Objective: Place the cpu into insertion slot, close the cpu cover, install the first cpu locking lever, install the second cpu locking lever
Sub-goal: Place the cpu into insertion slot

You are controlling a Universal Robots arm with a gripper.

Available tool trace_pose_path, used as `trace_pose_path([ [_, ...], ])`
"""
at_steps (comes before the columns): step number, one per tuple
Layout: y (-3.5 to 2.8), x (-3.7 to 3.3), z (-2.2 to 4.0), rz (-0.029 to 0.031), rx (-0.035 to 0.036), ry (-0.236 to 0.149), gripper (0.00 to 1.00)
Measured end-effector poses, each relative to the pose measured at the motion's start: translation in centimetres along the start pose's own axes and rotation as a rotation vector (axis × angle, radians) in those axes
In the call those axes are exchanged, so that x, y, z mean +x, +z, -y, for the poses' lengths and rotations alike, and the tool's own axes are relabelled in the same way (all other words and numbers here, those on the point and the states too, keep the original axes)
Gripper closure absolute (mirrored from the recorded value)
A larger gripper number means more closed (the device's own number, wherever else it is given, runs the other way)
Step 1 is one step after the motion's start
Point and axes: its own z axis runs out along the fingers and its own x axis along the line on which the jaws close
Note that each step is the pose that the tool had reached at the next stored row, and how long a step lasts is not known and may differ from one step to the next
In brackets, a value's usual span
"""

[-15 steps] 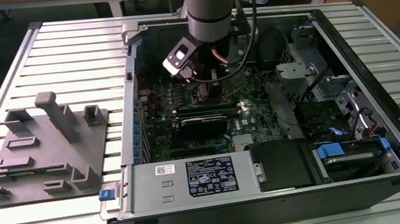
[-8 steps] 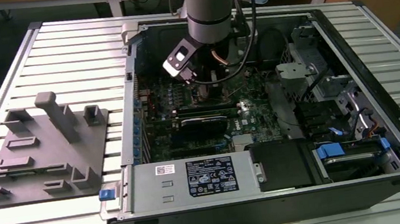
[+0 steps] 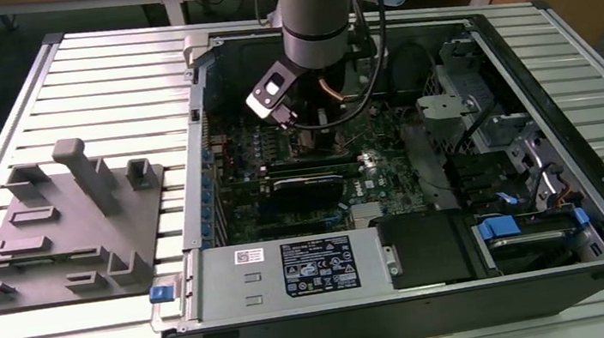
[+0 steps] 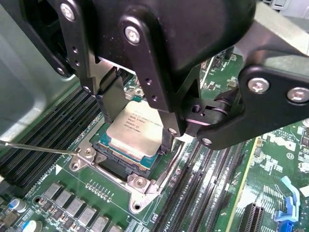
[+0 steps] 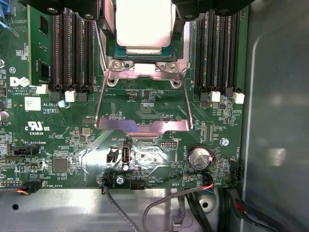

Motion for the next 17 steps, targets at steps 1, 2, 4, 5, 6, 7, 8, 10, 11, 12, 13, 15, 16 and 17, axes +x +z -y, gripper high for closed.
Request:
trace_pose_path([
  [1,0.04,0.02,0.00,-0.0005,0.0000,0.000,0.46],
  [2,0.08,0.04,0.01,-0.0014,0.0000,0.000,0.46],
  [4,0.16,0.05,0.01,-0.0036,-0.0001,0.000,0.46],
  [5,0.19,0.05,0.02,-0.0047,0.0000,0.000,0.46],
  [6,0.23,0.06,0.04,-0.0056,0.0000,0.000,0.46],
  [7,0.27,0.07,0.07,-0.0062,-0.0001,0.000,0.46],
  [8,0.29,0.07,0.08,-0.0064,0.0000,0.000,0.46],
  [10,0.33,0.10,0.11,-0.0064,0.0001,0.000,0.46],
  [11,0.36,0.11,0.12,-0.0065,0.0002,0.000,0.46],
  [12,0.39,0.11,0.12,-0.0067,0.0002,0.000,0.46],
  [13,0.41,0.11,0.13,-0.0069,0.0003,0.000,0.46],
  [15,0.47,0.12,0.14,-0.0078,0.0002,0.000,0.46],
  [16,0.51,0.13,0.15,-0.0082,0.0001,0.000,0.46],
  [17,0.53,0.12,0.16,-0.0089,0.0000,0.000,0.46],
])
